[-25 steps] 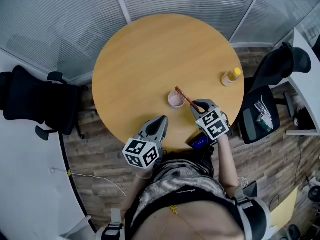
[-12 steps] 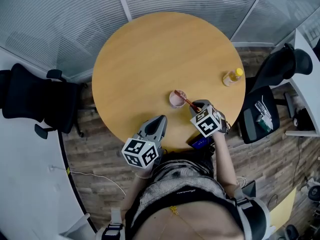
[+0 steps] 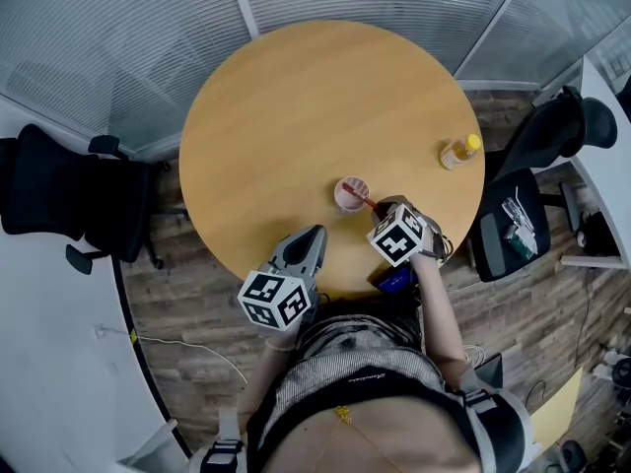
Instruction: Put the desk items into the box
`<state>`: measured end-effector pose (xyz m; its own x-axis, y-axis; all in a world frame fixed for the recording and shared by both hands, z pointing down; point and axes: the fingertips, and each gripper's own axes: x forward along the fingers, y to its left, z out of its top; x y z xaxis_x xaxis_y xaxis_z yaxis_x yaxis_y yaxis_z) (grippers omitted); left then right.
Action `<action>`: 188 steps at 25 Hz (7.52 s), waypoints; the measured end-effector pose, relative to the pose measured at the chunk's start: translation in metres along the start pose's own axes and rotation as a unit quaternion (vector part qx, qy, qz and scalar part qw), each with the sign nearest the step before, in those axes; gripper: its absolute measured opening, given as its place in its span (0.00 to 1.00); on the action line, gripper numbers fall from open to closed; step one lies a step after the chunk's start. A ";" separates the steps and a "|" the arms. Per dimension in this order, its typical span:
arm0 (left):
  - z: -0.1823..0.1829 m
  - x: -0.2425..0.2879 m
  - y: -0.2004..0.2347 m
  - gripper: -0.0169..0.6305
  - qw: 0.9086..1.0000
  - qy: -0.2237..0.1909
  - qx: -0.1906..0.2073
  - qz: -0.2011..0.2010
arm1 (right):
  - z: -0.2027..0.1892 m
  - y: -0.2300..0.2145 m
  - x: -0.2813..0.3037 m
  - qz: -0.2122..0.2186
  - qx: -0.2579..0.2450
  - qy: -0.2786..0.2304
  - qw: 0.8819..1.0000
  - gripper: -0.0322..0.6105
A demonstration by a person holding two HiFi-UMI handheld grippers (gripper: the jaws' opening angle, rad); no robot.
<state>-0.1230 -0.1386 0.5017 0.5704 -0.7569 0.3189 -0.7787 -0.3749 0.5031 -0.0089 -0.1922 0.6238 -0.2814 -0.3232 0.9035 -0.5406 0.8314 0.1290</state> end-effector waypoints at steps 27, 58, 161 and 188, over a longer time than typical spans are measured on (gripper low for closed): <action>0.001 0.007 0.013 0.03 1.000 0.004 -0.010 -0.003 | 0.026 0.006 0.021 0.023 -0.045 0.040 0.998 0.15; 0.002 0.005 0.013 0.03 1.000 0.004 -0.010 -0.002 | 0.037 0.005 0.042 0.027 -0.046 0.018 0.998 0.15; 0.050 -0.012 -0.074 0.03 0.990 -0.077 0.088 -0.072 | 0.101 0.043 -0.191 0.002 0.081 -0.459 0.885 0.09; 0.043 -0.011 -0.066 0.03 0.993 -0.064 0.076 -0.062 | 0.091 0.044 -0.174 0.001 0.059 -0.431 0.900 0.09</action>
<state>-0.0889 -0.1289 0.4303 0.6347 -0.7577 0.1516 -0.7401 -0.5396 0.4014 -0.0559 -0.1404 0.4355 -0.7664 -0.5945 0.2434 -0.6050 0.7954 0.0379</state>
